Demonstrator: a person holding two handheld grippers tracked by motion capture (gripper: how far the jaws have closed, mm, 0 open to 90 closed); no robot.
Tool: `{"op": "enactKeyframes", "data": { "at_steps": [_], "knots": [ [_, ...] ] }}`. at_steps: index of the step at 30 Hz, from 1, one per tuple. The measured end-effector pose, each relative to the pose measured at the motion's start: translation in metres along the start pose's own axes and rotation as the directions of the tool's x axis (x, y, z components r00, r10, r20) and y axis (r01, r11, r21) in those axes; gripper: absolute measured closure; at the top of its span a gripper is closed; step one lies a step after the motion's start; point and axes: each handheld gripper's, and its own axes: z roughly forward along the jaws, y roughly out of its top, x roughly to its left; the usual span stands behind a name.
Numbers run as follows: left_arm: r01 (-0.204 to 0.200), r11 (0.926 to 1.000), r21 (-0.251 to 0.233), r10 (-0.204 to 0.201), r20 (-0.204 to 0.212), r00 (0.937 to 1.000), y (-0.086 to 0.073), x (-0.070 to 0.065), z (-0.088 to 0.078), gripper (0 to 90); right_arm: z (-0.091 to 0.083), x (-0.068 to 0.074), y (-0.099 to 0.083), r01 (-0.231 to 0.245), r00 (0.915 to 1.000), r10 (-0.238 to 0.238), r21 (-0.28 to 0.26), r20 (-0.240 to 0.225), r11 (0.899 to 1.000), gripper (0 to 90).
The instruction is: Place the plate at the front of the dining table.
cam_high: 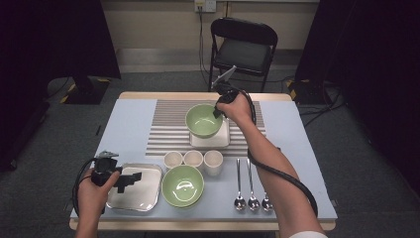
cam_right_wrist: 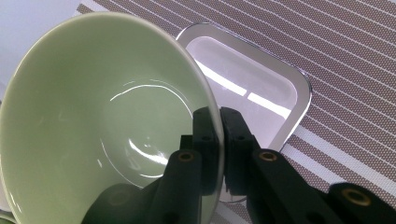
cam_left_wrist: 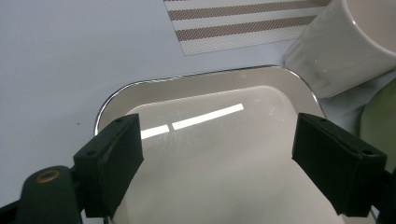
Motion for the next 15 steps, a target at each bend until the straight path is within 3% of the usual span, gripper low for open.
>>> {"op": "enactKeyframes", "data": {
  "at_steps": [15],
  "knots": [
    [-0.002,1.0000,-0.007,0.002,-0.002,1.0000,0.0004,0.0007,-0.0010,15.8,0.0071,-0.0049,0.0002,-0.012,0.9999,0.012,-0.002,-0.002,1.000,86.0]
  ]
}}
